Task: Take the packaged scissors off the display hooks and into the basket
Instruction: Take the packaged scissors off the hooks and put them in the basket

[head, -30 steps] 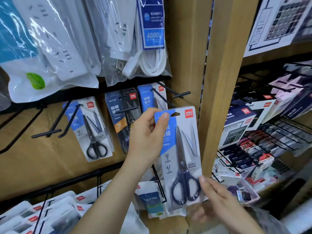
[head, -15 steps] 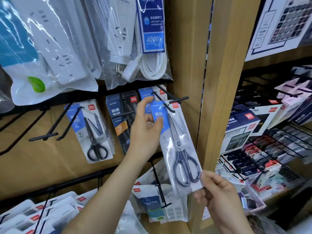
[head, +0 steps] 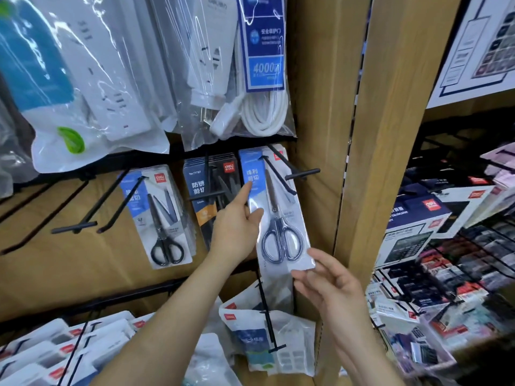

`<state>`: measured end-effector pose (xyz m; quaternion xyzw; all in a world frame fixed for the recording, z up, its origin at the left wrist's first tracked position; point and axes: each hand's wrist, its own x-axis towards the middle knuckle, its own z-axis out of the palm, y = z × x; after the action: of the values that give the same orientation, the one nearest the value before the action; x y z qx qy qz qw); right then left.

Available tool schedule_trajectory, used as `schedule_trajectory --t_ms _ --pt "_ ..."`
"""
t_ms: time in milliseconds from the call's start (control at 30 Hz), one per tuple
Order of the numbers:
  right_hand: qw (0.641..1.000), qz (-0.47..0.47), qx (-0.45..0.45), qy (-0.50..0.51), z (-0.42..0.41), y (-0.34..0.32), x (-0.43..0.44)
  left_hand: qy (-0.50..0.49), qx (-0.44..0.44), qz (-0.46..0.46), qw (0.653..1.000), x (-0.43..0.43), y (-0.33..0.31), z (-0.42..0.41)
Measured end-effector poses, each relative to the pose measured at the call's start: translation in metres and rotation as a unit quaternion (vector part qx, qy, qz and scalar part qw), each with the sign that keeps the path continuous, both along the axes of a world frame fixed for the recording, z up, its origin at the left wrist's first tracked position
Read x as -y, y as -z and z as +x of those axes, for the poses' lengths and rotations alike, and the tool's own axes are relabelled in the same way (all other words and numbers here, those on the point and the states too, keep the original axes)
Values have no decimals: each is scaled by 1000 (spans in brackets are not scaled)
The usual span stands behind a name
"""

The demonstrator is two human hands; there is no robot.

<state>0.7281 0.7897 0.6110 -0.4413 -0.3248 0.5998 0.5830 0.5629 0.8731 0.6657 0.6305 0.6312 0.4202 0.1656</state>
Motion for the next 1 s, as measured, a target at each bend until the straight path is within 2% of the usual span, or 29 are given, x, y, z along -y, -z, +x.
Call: schedule_trajectory --t_ms 133,333,500,633,767,867,1000 --pt "999 -12 16 -44 6 4 -12 -24 -40 -14 999 -7 2 6" --pt "994 -16 84 -68 16 16 -21 -36 -34 -21 999 -11 13 5" --pt "992 0 103 -77 23 29 -18 -57 69 -31 995 5 31 -3" --pt "984 13 135 -114 24 31 -14 -73 164 -41 983 52 51 -6" --pt "964 51 196 -170 10 32 -9 -140 195 -53 969 119 76 -31" --pt "942 80 236 -224 -11 30 -1 -206 235 -53 949 173 94 -57" --pt "911 117 269 -289 -55 24 21 -296 290 -3 910 247 111 -91"
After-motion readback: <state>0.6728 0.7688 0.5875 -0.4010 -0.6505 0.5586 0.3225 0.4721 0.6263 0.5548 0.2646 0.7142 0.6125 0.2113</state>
